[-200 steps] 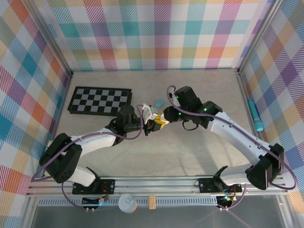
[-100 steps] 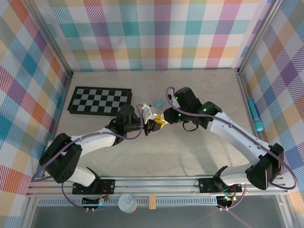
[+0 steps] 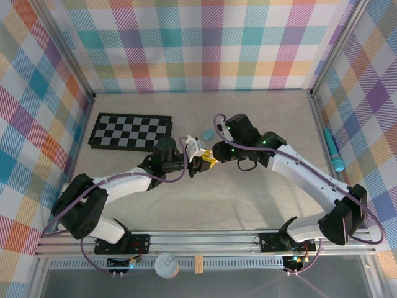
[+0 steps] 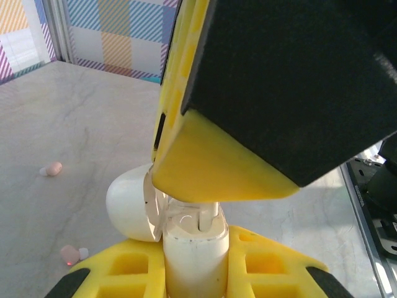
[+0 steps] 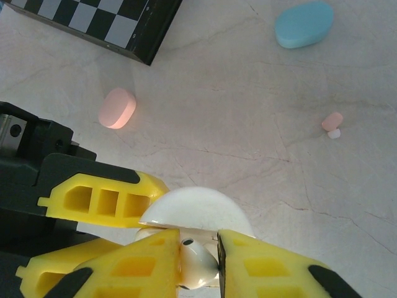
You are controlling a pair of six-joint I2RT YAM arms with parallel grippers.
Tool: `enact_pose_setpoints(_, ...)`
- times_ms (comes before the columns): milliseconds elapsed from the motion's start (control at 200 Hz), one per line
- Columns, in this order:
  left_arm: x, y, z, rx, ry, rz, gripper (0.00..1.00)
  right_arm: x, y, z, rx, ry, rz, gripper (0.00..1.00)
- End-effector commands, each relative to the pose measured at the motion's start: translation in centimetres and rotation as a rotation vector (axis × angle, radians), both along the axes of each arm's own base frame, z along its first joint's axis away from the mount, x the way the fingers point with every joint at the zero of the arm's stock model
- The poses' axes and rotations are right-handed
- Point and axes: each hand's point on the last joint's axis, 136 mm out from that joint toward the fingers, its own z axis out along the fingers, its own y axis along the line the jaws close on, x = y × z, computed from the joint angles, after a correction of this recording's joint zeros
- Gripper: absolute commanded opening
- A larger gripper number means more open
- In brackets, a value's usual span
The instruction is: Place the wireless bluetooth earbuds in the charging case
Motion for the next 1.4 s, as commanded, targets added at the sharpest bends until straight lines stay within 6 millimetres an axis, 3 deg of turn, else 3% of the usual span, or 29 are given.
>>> enact_pose_setpoints(0,-0.8,-0.5,2.6,-0.069,-0.087,-0.053,0.00,0.0,0.8,0.3,0.005,-0.002,0.035,0.25)
enact_pose_setpoints(315,-0.6,-0.6,2.1,-0.064,-0.085,-0.048,0.00,-0.2,0.0,1.9,0.034,-0.043,0.005,0.46)
enact_pose_setpoints(500,-0.5,-0.6,2.1,-0.067,-0.095,-0.041,0.00,0.2,-1.3,2.3,0.035,-0.078,-0.070,0.50)
enact_pose_setpoints(640,-0.6,-0.5,2.0,-0.066,-0.095,-0.042,0.00,0.9,-3.2,1.8,0.015,-0.071,-0.164,0.49)
enact_pose_setpoints(790,-0.7,-0.5,2.2,-0.071,-0.096,-0.046,0.00,1.1,-3.8,1.3,0.019,-0.050,-0.191,0.49)
enact_pose_setpoints(1100,-1.0,-0.3,2.9,-0.068,-0.110,-0.051,0.00,1.0,-1.7,1.1,0.071,-0.016,-0.107,0.49)
enact_pose_setpoints(1395,-1.0,-0.3,2.9,-0.070,-0.114,-0.048,0.00,0.3,-1.4,1.9,0.110,-0.030,-0.076,0.55)
